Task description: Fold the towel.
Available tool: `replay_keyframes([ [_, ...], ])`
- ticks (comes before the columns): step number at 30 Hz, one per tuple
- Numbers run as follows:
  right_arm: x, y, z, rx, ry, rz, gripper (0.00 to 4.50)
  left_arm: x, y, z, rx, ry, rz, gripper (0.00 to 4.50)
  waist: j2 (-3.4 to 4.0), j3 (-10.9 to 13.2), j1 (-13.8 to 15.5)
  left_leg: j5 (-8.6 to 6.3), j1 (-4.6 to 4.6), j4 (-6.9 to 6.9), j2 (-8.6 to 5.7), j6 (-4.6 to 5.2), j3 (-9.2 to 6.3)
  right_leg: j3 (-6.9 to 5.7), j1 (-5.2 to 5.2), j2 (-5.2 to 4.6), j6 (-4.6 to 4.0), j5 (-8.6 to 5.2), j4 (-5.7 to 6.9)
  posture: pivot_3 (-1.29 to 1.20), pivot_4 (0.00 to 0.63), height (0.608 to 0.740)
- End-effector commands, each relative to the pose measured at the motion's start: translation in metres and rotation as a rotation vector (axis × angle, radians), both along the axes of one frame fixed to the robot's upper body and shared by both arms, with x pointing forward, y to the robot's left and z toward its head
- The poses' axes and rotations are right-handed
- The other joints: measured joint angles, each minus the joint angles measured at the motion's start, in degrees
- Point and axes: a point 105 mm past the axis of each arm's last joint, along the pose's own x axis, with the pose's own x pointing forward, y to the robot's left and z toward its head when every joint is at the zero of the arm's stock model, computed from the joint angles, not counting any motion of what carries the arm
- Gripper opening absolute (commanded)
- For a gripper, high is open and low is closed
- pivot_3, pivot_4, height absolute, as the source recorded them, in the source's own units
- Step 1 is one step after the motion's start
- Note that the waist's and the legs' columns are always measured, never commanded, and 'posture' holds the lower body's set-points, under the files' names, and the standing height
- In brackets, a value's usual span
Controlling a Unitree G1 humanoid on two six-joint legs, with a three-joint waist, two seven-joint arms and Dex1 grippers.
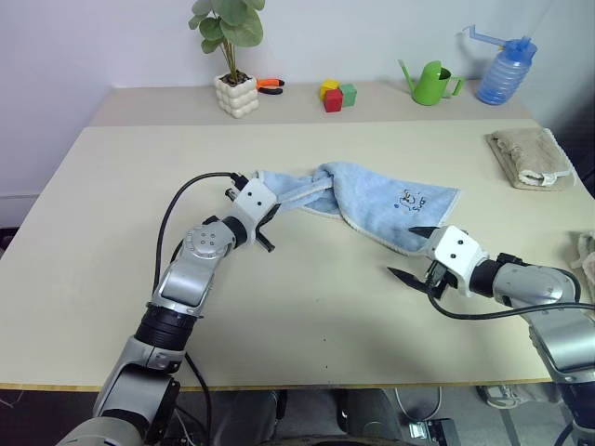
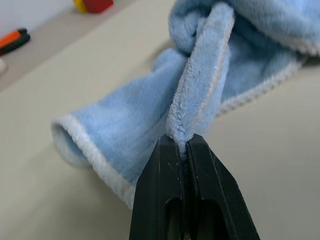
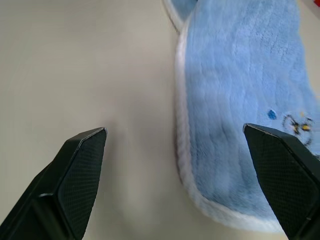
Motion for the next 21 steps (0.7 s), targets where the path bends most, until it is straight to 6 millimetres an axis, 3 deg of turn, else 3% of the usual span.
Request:
replay_keyframes([
  [1, 0.010, -0.020, 0.003, -0.151, -0.095, -0.034, 4.50, -0.002, 0.001, 0.014, 0.008, -0.053, -0.017, 0.04, 0.00, 0.0, 0.0, 0.00, 0.00, 0.00, -0.01, 0.00, 0.01, 0.01, 0.00, 0.00, 0.00, 0.00, 0.00, 0.00, 0.150, 0.733],
  [11, 0.021, -0.051, 0.004, -0.466, -0.274, 0.028, 4.50, 0.002, -0.001, 0.013, 0.019, -0.055, -0.018, 0.04, -0.01, 0.0, 0.0, 0.01, 0.03, 0.02, -0.02, -0.01, 0.03, 0.04, 0.04, -0.01, 0.00, 0.00, 0.00, 0.00, 0.150, 0.733],
  [20, 0.038, -0.030, 0.003, -0.431, -0.376, 0.110, 4.50, 0.002, -0.001, 0.015, 0.009, -0.057, -0.010, 0.04, -0.03, 0.0, -0.3, 0.02, 0.11, 0.02, 0.00, -0.03, 0.09, 0.13, 0.05, 0.03, -0.01, 0.01, 0.05, 0.00, 0.150, 0.733],
  [21, 0.039, -0.026, 0.005, -0.418, -0.385, 0.119, 4.24, 0.002, 0.000, 0.015, 0.008, -0.058, -0.009, 0.00, -0.03, 0.0, -0.3, 0.03, 0.13, 0.02, 0.02, -0.04, 0.10, 0.15, 0.05, 0.05, -0.02, 0.01, 0.06, 0.00, 0.150, 0.733],
])
